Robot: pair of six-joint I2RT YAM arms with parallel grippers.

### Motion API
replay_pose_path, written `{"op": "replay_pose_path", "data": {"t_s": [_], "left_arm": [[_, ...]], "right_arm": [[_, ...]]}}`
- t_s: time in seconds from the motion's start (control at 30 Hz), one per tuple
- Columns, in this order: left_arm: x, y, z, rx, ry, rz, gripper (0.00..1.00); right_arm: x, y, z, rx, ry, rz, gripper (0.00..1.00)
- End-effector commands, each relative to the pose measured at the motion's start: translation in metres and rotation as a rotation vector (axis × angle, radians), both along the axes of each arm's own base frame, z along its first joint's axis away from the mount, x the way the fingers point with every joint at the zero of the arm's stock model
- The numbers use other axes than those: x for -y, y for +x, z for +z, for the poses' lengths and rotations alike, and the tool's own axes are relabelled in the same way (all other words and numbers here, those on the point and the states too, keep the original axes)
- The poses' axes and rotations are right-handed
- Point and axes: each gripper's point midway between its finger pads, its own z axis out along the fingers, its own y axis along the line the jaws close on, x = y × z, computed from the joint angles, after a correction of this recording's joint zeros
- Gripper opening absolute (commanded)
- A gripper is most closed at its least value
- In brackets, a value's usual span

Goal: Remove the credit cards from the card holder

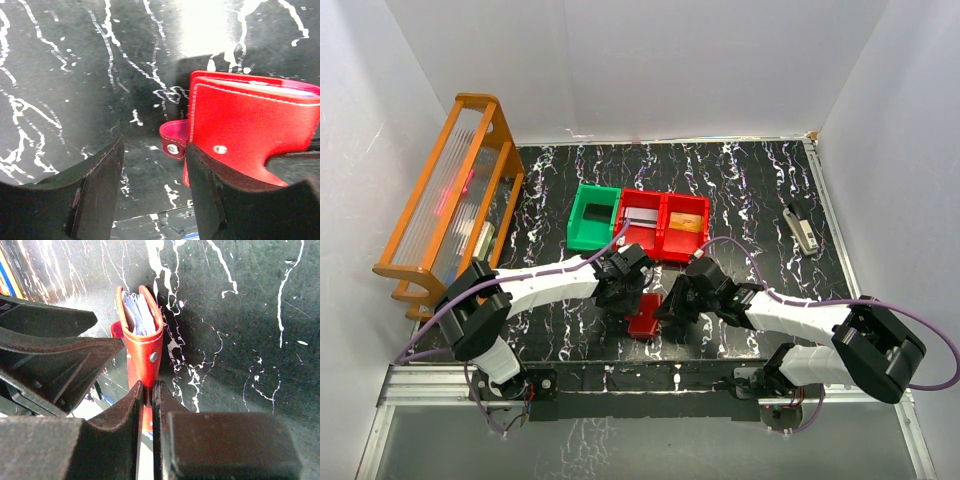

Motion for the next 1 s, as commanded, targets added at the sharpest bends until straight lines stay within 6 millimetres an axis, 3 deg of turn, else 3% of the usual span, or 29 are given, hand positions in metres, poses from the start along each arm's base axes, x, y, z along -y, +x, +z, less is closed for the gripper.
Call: {"op": "replay_pose_path", "data": {"t_s": [0.0, 0.23, 0.53, 0.8, 0.97], "left_arm": [[-0.031, 0.002, 0.010, 0.064, 0.105, 0.035, 0.52], [-0.013, 0.006, 0.016, 0.074, 0.025, -0.001, 0.56], [-0.018, 0.012, 0.006, 0.070, 0.108, 0.018, 0.38], [0.000, 0.010, 0.003, 0.044, 0.032, -0.015, 0.41], [0.013, -0.001, -0.006, -0.019, -0.034, -0.035, 0.34]], "right_arm": [[-0.003, 0.009, 0.011, 0.042, 0.030, -0.019, 0.08], [-0.005, 0.008, 0.009, 0.034, 0.033, -0.013, 0.08], [-0.005, 0.008, 0.009, 0.034, 0.032, -0.012, 0.08], [-0.006, 0.008, 0.008, 0.032, 0.034, -0.010, 0.08], [-0.007, 0.008, 0.008, 0.030, 0.034, -0.007, 0.08]]}}
